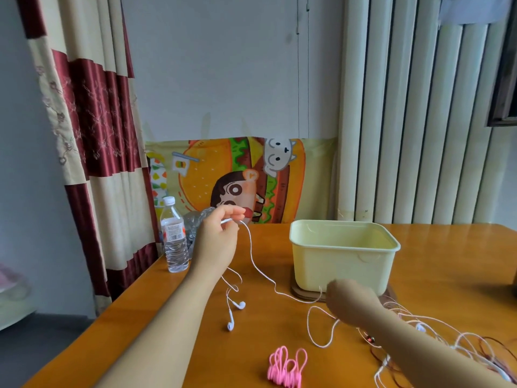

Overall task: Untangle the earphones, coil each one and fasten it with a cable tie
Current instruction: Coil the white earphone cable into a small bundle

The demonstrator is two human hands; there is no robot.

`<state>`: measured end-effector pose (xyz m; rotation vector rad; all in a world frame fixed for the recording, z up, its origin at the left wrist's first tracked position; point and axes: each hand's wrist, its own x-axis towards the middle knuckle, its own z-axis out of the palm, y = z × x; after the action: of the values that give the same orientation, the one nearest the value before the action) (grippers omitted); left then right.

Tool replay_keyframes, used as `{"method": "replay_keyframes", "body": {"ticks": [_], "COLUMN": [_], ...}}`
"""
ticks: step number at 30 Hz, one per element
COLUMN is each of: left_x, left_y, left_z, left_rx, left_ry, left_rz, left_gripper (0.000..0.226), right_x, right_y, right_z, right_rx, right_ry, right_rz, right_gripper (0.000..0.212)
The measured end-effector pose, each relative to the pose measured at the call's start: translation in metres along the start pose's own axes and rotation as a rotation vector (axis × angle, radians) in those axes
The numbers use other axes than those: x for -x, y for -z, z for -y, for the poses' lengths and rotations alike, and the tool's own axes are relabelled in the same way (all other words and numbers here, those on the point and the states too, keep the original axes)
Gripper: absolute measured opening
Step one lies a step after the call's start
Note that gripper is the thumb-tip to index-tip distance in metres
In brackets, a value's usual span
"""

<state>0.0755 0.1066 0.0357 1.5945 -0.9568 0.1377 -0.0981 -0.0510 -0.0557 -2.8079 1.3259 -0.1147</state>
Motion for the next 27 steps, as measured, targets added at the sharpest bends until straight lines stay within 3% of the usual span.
{"method": "replay_keyframes", "body": {"ticks": [4, 6, 8, 10, 13, 17, 19, 24, 27], "left_x": [-0.001, 0.000, 0.001, 0.002, 0.004, 0.005, 0.006, 0.003, -0.001], "left_y": [-0.002, -0.005, -0.009, -0.013, -0.016, -0.007, 0.003, 0.027, 0.036], "left_z": [0.004, 0.006, 0.007, 0.006, 0.006, 0.006, 0.006, 0.004, 0.005], "left_rx": [0.001, -0.008, -0.023, -0.039, -0.057, -0.082, -0.075, -0.021, -0.029], "left_ry": [0.005, 0.005, 0.009, 0.009, 0.019, 0.011, 0.020, -0.007, -0.026], "left_rz": [0.009, 0.017, 0.033, 0.055, 0.081, 0.059, 0.015, -0.121, -0.147], "left_gripper": [0.032, 0.032, 0.032, 0.031, 0.030, 0.034, 0.038, 0.042, 0.043], "right_x": [-0.008, -0.004, 0.000, 0.002, 0.008, 0.014, 0.012, 0.003, -0.002], "right_y": [0.059, 0.095, 0.123, 0.139, 0.147, 0.132, 0.119, 0.113, 0.129], "right_z": [-0.002, -0.001, 0.003, 0.009, 0.022, 0.043, 0.055, 0.079, 0.091], "right_rx": [-0.640, -0.664, -0.689, -0.833, -1.076, -1.000, -0.971, -1.213, -1.236], "right_ry": [0.003, 0.071, 0.134, 0.183, 0.248, 0.269, 0.267, 0.226, 0.313], "right_rz": [-0.240, -0.450, -0.549, -0.489, -0.258, -0.063, -0.050, -0.087, -0.109], "right_gripper": [0.019, 0.019, 0.017, 0.019, 0.022, 0.019, 0.020, 0.018, 0.018]}}
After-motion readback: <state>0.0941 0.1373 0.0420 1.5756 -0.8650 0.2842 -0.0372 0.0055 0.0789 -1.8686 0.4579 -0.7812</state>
